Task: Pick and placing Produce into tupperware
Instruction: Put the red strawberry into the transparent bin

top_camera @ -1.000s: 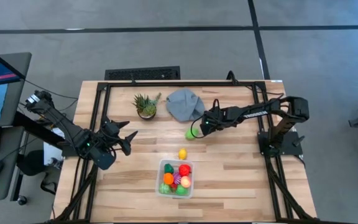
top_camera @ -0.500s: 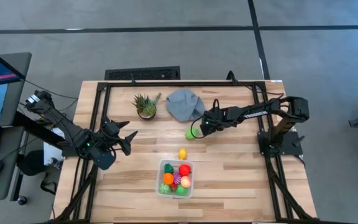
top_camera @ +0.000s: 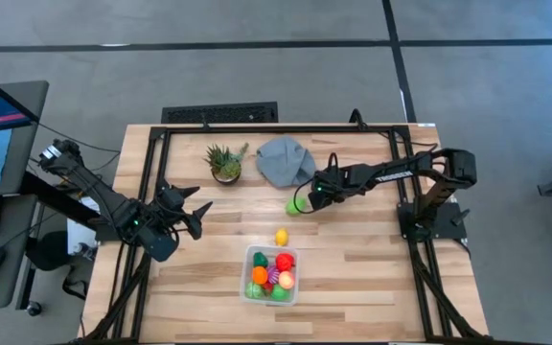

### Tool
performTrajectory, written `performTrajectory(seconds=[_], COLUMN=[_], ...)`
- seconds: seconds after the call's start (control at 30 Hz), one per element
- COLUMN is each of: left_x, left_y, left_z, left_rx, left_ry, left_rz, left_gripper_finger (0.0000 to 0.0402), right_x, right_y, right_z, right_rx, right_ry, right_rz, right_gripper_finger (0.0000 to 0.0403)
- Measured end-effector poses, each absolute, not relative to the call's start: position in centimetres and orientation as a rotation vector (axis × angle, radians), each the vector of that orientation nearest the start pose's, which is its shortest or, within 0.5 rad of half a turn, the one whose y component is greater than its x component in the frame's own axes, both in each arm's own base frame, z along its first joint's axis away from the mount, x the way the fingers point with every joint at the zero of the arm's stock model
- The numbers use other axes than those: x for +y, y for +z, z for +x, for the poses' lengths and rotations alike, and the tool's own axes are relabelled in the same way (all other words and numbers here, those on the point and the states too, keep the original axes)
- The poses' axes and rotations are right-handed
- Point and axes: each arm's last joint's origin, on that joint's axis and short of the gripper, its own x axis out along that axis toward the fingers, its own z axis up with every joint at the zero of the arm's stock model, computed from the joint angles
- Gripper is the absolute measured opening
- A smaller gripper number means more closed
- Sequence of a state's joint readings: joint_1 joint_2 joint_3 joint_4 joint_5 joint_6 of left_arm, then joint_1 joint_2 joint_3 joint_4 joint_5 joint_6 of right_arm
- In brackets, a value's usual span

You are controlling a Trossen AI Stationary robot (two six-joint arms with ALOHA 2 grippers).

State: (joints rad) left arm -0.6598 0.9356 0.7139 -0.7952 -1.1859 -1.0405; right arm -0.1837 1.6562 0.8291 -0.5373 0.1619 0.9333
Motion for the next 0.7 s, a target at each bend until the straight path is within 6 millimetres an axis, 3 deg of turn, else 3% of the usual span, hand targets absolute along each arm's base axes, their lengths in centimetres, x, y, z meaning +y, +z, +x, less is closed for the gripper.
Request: performTrajectory(seconds=[0.47, 0.7], left_x=[-7.5, -7.5], left_y=[25.38, 25.38], left_z=[14.04, 14.04], left_rx=[0.292, 0.293], left_ry=[0.704, 0.703], left_rz=[-0.169, -0.169], left_gripper_finger=[0.0279, 0.0279], right_x=[-5.38, -5.36], right_y=[13.24, 13.25], right_z=[26.59, 26.58], right_rx=[1.147, 1.152], right_ry=[-0.895, -0.891], right_rz=[0.798, 0.802], right_gripper_finger=[0.0182, 0.0183])
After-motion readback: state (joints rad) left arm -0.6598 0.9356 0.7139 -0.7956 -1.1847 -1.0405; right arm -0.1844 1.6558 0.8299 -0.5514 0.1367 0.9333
